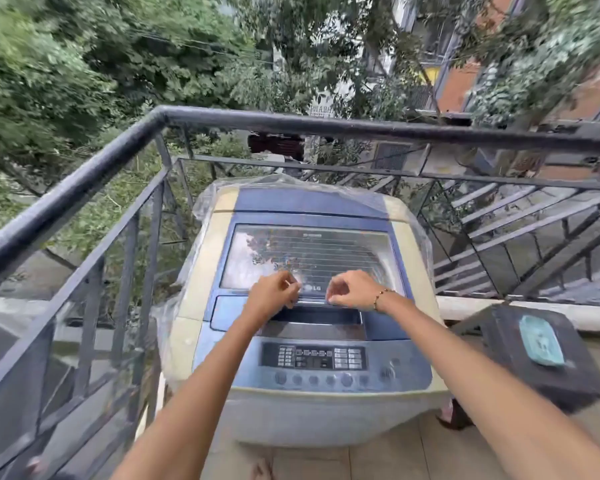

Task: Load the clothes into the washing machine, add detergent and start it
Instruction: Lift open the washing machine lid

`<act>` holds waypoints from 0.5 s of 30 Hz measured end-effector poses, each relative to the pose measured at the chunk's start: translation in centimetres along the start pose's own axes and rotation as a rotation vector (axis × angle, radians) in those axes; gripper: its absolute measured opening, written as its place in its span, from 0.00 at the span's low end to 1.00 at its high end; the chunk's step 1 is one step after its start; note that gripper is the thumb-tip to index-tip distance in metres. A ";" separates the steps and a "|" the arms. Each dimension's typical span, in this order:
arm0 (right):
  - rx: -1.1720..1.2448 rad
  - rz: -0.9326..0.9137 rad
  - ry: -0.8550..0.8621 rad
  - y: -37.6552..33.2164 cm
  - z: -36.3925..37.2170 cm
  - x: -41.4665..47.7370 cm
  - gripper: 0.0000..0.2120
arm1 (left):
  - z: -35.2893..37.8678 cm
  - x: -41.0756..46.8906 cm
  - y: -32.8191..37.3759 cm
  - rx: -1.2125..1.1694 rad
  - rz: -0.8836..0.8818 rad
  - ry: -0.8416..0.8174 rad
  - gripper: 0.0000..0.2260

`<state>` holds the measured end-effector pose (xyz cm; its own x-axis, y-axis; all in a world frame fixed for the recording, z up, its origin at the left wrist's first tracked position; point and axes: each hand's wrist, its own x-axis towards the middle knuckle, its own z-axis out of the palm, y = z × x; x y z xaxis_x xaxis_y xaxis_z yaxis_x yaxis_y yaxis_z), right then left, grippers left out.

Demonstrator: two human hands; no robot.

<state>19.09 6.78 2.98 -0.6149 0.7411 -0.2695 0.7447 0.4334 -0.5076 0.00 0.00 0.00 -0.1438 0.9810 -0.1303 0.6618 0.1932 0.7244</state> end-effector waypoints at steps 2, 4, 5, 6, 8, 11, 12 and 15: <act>0.016 0.000 -0.015 0.0 0.7 -0.5 0.07 | -0.2 -0.5 -0.3 0.063 0.035 0.009 0.11; -0.019 0.013 -0.005 -0.1 1.4 -1.1 0.09 | -0.3 -1.3 -0.6 0.176 0.034 -0.047 0.14; -0.039 0.008 -0.007 -0.1 1.6 -1.3 0.10 | -0.3 -1.5 -0.8 0.236 0.048 -0.077 0.15; -0.055 0.006 -0.004 0.0 1.8 -1.5 0.10 | -0.3 -1.7 -0.9 0.294 0.055 -0.103 0.16; -0.068 0.007 -0.009 0.3 2.2 -2.0 0.12 | -0.3 -1.9 -0.9 0.392 0.047 -0.165 0.17; -0.099 0.027 -0.057 0.6 3.5 -2.9 0.18 | 0.0 -2.1 -1.0 0.550 0.028 -0.257 0.19; -0.102 0.037 -0.056 0.7 3.8 -3.1 0.19 | 0.2 -2.3 -1.0 0.566 0.029 -0.267 0.19; -0.091 0.061 -0.019 0.5 4.6 -3.5 0.17 | 0.5 -2.9 -1.2 0.555 0.037 -0.249 0.18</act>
<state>20.45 2.04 -0.11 -0.5721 0.7579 -0.3134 0.8008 0.4336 -0.4132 -0.01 -3.09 -0.82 0.0191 0.9489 -0.3149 0.9574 0.0734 0.2794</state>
